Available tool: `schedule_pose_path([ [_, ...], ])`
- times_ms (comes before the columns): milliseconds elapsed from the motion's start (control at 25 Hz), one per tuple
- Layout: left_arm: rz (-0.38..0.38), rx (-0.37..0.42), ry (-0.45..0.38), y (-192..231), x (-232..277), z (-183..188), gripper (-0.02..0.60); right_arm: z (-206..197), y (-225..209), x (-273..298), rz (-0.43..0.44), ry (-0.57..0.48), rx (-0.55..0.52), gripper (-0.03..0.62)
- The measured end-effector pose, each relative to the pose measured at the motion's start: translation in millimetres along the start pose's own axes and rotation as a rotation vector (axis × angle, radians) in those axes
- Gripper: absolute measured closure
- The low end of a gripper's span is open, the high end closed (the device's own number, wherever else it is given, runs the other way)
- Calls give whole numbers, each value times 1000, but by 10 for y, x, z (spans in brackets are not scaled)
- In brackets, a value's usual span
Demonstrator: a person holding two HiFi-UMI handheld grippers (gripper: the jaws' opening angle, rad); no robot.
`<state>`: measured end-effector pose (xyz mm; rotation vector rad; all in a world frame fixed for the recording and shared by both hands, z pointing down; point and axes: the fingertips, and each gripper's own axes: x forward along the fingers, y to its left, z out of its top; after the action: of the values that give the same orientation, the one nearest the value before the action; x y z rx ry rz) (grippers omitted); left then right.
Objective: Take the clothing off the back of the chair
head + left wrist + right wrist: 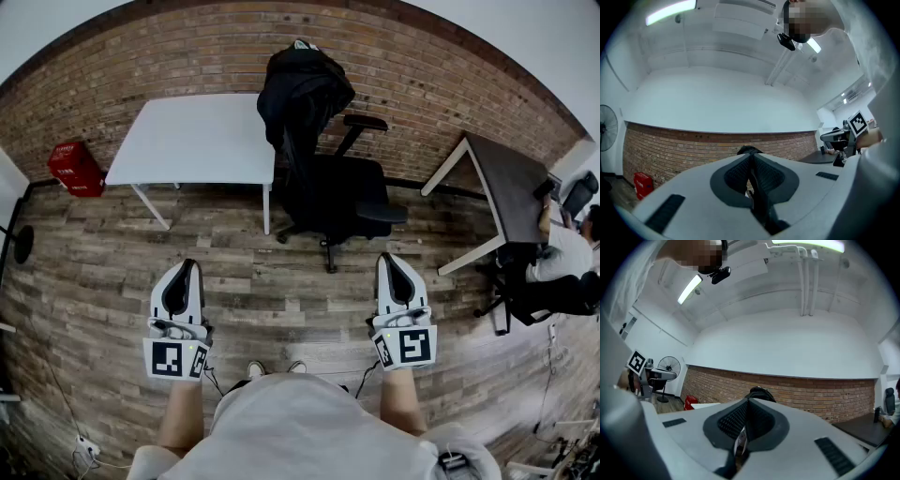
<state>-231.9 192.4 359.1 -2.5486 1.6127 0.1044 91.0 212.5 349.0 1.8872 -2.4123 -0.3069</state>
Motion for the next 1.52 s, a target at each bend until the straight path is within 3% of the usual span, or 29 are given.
schedule_pose_path([
  [200, 4, -3, 3, -105, -19, -8, 543, -18, -45, -69, 14, -2, 10, 574],
  [360, 16, 1, 9, -206, -38, -8, 543, -18, -42, -107, 100, -33, 88, 574],
  [840, 56, -10, 75, -434, -143, -290, 543, -395, -35, -140, 166, 14, 84, 574],
  [1200, -39, -43, 62, -436, 771, -556, 543, -706, -410, 312, 91, 79, 82, 574],
  [1520, -57, -50, 32, 202, 1763, -593, 543, -549, -512, 1495, 92, 58, 33, 574],
])
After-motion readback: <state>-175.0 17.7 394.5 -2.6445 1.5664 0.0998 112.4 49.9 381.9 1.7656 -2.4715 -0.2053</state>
